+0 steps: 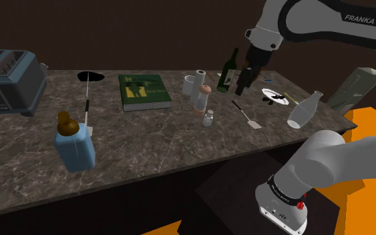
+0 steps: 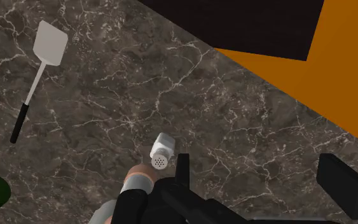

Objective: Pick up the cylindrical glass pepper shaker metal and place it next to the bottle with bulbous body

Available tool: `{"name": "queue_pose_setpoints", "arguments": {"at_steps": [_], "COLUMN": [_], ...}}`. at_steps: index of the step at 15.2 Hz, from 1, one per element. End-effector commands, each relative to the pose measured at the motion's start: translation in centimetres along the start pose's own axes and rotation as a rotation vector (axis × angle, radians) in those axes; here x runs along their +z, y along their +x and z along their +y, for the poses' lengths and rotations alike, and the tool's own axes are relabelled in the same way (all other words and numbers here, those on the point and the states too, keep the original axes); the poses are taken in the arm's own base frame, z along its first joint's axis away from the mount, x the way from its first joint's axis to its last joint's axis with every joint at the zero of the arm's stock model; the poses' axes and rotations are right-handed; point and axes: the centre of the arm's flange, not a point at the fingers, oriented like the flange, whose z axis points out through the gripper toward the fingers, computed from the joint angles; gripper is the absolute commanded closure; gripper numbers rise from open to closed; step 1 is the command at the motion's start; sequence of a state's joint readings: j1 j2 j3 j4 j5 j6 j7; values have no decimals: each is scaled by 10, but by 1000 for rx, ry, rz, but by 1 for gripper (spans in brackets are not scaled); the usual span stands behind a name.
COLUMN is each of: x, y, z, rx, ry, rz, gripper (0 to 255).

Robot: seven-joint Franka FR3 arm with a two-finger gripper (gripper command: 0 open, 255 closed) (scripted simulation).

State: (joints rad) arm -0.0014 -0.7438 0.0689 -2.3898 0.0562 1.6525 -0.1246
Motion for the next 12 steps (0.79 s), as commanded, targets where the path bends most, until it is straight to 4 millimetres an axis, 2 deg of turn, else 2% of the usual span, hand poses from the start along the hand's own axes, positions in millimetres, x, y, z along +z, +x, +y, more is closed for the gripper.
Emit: {"name": "queue_pose_setpoints", "arguments": {"at_steps": [1,12], "x": [0,69], "y": [0,102], "z": [0,66], "rx": [0,-28], "ry": [0,-78], "rz": [0,-4], "gripper": [0,0]}}
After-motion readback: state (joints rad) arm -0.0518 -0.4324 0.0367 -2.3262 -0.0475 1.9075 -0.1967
